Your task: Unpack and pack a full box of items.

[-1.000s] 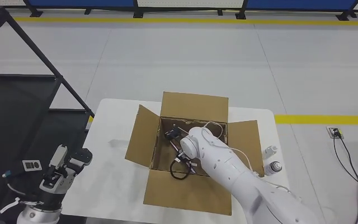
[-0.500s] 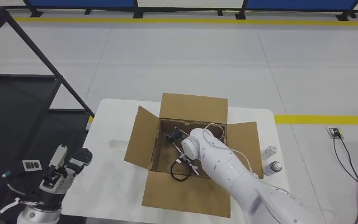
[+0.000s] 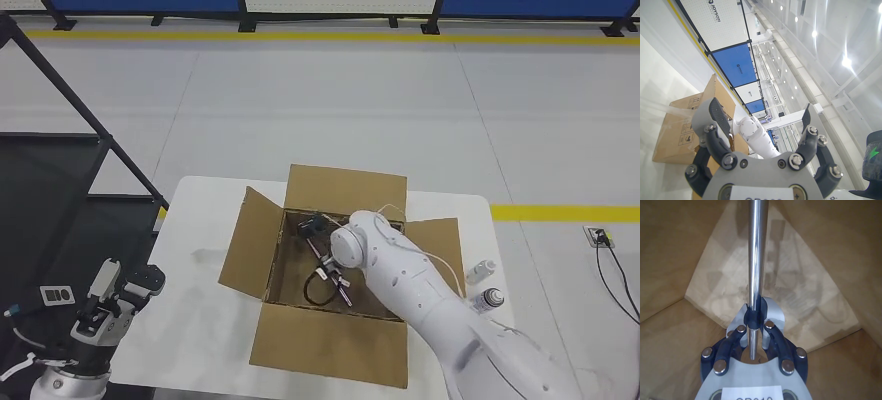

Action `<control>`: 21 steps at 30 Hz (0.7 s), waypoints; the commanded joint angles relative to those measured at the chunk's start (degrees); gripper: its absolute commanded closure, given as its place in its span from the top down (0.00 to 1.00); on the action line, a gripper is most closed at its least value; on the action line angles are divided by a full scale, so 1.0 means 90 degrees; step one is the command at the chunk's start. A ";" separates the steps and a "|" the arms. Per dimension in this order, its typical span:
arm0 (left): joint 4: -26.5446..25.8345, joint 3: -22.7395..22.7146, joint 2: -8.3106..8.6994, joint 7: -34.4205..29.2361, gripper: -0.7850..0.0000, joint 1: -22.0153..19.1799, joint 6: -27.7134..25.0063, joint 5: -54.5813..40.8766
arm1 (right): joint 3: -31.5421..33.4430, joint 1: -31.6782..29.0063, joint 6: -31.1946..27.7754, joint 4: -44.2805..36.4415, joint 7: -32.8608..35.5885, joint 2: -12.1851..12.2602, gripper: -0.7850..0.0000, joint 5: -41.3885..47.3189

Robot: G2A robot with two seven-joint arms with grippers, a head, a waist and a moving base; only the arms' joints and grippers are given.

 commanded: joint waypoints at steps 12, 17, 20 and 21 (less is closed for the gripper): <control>0.0000 0.0000 0.0000 0.0000 1.00 0.0000 0.0000 0.0000 | 0.2016 -0.1221 0.0435 -0.4202 0.1701 0.1406 0.00 -0.0750; 0.0000 0.0000 0.0000 0.0000 1.00 0.0000 0.0000 0.0000 | 0.3623 -0.2998 0.0400 -0.7393 0.2500 0.2014 0.00 -0.1232; 0.0000 0.0000 0.0000 0.0000 1.00 0.0000 0.0000 0.0000 | 0.4434 -0.3809 0.0274 -0.8671 0.2506 0.2204 0.00 -0.1369; 0.0000 0.0000 0.0000 0.0000 1.00 0.0000 0.0000 0.0000 | 0.4680 -0.4019 0.0281 -0.9013 0.2446 0.2251 0.00 -0.1466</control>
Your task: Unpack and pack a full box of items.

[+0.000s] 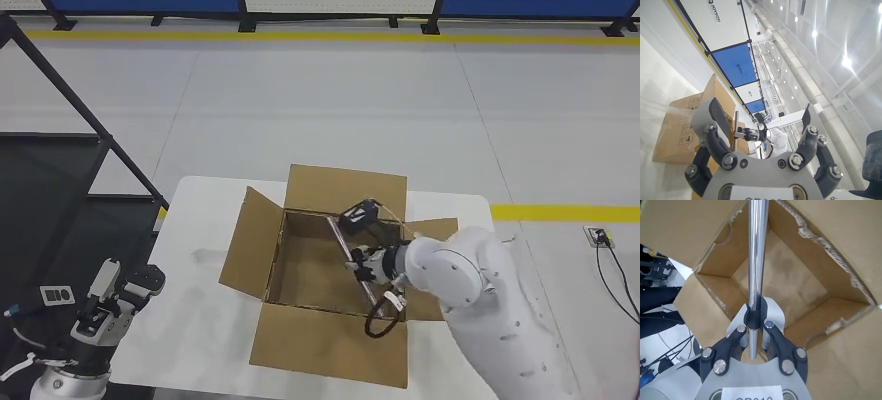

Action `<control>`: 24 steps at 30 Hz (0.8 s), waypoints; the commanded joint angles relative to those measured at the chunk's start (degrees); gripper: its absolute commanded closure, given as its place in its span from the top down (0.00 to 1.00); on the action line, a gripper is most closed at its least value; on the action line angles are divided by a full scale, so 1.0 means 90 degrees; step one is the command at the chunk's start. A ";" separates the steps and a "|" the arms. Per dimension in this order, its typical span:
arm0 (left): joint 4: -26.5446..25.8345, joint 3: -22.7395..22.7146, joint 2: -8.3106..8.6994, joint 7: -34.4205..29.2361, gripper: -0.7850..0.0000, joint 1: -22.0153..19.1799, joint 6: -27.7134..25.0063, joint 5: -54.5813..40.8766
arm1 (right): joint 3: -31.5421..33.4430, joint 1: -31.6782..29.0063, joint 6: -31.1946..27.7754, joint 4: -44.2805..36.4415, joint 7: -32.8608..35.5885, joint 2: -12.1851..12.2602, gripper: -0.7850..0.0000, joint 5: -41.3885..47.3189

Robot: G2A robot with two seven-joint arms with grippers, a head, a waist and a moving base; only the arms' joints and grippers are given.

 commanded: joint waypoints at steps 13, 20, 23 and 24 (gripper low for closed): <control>0.0000 0.0000 0.0000 0.0000 1.00 0.0000 0.0000 0.0000 | 0.3754 -0.2828 0.0885 -0.3000 -0.0496 0.0345 0.00 -0.0288; 0.0000 0.0000 0.0000 0.0000 1.00 0.0000 0.0000 0.0000 | 0.5057 -0.4264 0.0746 -0.2843 -0.0760 0.0360 0.00 0.0640; 0.0000 0.0000 0.0000 0.0000 1.00 0.0000 0.0000 0.0000 | 0.5209 -0.4610 0.0518 -0.2525 -0.0653 0.0384 0.00 0.0940; 0.0000 0.0000 0.0000 0.0000 1.00 0.0000 0.0000 0.0000 | 0.5212 -0.4674 0.0468 -0.2400 -0.0618 0.0394 0.00 0.1004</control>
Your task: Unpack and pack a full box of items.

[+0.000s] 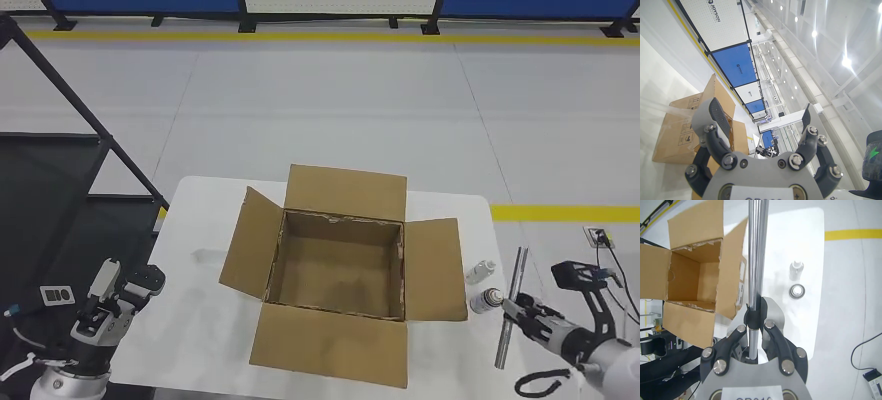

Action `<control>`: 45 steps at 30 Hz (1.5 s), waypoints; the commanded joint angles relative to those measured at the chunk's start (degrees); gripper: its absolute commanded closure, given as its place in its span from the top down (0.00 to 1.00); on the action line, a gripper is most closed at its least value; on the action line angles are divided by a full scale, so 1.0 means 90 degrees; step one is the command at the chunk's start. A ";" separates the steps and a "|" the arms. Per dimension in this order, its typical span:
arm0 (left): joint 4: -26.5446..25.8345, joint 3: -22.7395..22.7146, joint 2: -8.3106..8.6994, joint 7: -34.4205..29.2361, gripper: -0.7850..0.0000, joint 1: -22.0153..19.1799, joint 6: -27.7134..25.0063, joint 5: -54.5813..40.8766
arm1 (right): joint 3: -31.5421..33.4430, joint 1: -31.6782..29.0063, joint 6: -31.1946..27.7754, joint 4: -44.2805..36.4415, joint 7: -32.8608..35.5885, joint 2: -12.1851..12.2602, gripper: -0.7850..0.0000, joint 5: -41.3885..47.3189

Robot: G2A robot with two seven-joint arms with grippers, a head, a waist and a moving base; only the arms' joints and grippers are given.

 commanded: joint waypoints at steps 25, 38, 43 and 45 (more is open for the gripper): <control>0.0000 0.0000 0.0000 0.0000 1.00 0.0000 0.0000 0.0000 | -0.2253 0.1716 -0.0126 0.3241 0.0691 0.0317 0.00 -0.1359; 0.0000 0.0000 0.0000 0.0000 1.00 0.0000 0.0000 0.0000 | -0.2953 0.2658 0.0022 0.4552 0.0403 0.0365 0.00 -0.1896; 0.0000 0.0000 0.0000 0.0000 1.00 0.0000 0.0000 0.0000 | -0.3052 0.2857 -0.0010 0.4960 0.0336 0.0382 0.00 -0.1817; 0.0000 0.0000 0.0000 0.0000 1.00 0.0000 0.0000 0.0000 | -0.3091 0.2936 -0.0025 0.5132 0.0314 0.0390 0.00 -0.1796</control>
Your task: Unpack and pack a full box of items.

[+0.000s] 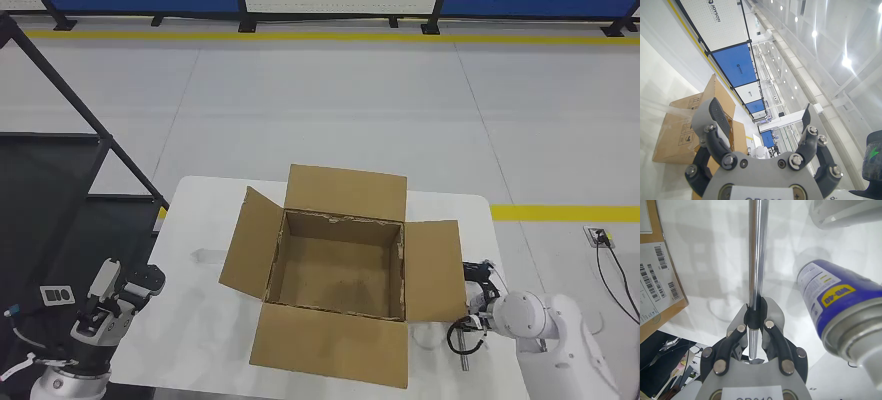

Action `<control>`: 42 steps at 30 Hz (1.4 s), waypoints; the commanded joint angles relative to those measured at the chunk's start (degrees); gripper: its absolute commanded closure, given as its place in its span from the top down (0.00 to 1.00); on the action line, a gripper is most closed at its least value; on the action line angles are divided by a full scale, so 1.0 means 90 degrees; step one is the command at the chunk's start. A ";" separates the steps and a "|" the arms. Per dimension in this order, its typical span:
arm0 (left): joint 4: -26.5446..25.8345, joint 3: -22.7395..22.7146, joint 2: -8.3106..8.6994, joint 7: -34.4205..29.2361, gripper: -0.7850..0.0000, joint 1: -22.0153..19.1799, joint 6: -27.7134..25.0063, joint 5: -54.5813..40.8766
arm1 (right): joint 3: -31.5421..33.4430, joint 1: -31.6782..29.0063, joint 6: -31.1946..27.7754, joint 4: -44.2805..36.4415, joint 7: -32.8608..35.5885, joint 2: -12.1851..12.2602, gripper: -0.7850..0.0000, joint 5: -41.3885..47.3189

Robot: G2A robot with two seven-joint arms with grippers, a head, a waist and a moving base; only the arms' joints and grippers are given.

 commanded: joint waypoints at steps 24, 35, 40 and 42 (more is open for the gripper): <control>0.0000 0.0000 0.0000 0.0000 1.00 0.0000 0.0000 0.0000 | 0.0056 0.0012 -0.0146 -0.0011 -0.0462 0.0145 0.29 0.0648; 0.0000 0.0000 0.0000 0.0000 1.00 0.0000 0.0000 0.0000 | 0.1653 -0.1352 0.0074 -0.2259 -0.1181 0.0271 0.41 0.2298; 0.0000 0.0000 0.0000 0.0000 1.00 0.0000 0.0000 0.0000 | 0.2137 -0.1432 -0.0229 -0.2237 -0.1372 0.0300 0.45 0.3565; 0.0000 0.0000 0.0000 0.0000 1.00 0.0000 0.0000 0.0000 | 0.2139 -0.1329 -0.0308 -0.2021 -0.1391 0.0314 0.44 0.3898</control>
